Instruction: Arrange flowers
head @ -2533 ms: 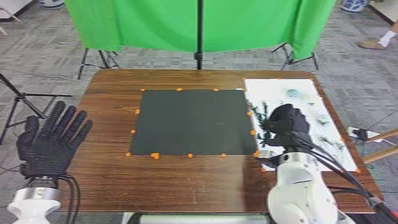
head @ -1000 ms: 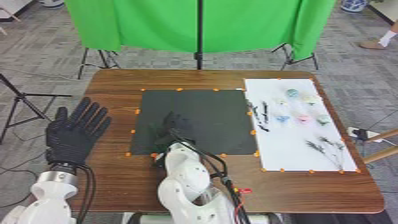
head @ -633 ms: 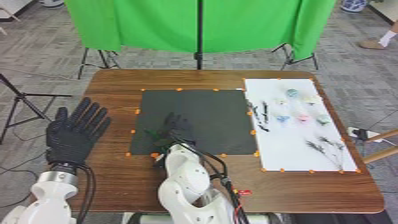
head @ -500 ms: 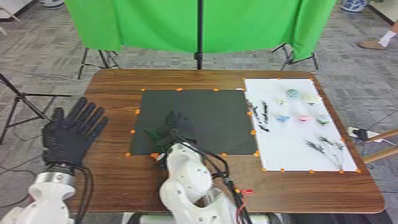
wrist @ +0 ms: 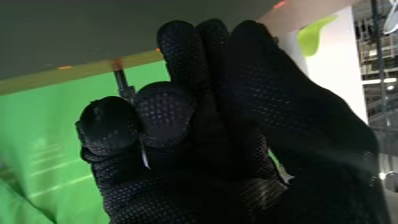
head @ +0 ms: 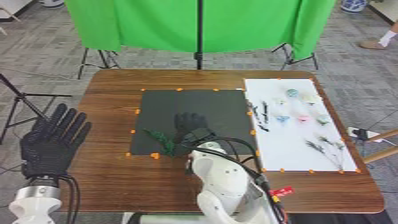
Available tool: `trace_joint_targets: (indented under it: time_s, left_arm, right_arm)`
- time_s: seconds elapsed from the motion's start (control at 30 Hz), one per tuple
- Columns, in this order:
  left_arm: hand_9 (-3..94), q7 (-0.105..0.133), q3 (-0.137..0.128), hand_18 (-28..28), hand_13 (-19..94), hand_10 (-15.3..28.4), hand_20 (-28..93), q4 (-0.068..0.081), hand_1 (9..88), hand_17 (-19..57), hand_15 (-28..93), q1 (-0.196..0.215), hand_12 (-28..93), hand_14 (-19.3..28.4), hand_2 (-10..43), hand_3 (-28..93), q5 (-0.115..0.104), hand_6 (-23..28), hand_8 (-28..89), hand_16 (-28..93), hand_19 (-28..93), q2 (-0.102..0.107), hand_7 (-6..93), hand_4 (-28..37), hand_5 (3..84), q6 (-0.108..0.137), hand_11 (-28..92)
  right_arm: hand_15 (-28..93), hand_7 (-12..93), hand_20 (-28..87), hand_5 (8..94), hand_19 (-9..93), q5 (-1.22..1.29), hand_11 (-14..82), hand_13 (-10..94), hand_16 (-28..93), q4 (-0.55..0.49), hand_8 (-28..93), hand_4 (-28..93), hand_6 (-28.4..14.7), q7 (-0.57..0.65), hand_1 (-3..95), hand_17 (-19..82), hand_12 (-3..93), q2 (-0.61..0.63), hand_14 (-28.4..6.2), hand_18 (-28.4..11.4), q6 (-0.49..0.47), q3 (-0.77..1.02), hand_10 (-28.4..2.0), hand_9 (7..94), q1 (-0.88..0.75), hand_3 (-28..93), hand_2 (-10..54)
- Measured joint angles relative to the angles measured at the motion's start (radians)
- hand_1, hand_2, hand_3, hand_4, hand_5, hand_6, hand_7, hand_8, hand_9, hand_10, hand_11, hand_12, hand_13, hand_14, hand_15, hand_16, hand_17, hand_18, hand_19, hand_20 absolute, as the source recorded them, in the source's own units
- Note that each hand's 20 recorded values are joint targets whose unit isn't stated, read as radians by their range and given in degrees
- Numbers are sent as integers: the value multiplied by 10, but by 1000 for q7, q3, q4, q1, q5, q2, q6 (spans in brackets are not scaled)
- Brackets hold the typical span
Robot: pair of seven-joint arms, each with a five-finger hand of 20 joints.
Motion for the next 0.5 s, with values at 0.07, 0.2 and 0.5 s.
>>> trace_joint_targets:
  time_s: [0.07, 0.2, 0.5]
  left_arm:
    - [360, 0, 1, 123, 275, 130, 132, 0, 291, -21, 242, 0, 120, 134, 153, 740, 0, 74, -80, -25, 215, -2, 98, -236, 432, 0, 127]
    - [360, -3, 8, 123, 275, 131, 132, 1, 291, -21, 243, -6, 121, 133, 153, 740, 1, 74, -80, -24, 214, -3, 98, -237, 433, 0, 128]
    - [361, -17, 31, 123, 274, 131, 133, 8, 291, -21, 246, -27, 123, 135, 153, 735, 1, 74, -80, -23, 214, 0, 98, -242, 433, 2, 132]
  right_arm:
    - [713, 200, 412, 782, 931, 1, 145, 650, 466, -2, 133, -229, -59, -10, 637, 393, 457, 9, -163, -267, 1, 2, -164, 777, -16, 698, -95]
    - [703, 197, 405, 768, 927, 1, 137, 645, 471, 0, 135, -228, -57, -30, 634, 389, 455, 8, -159, -269, -19, 2, -162, 772, -38, 701, -95]
    - [690, 198, 396, 767, 922, -25, 134, 643, 477, 21, 135, -231, -58, -64, 639, 382, 452, -30, -156, -267, -100, -19, -163, 773, -63, 700, -95]
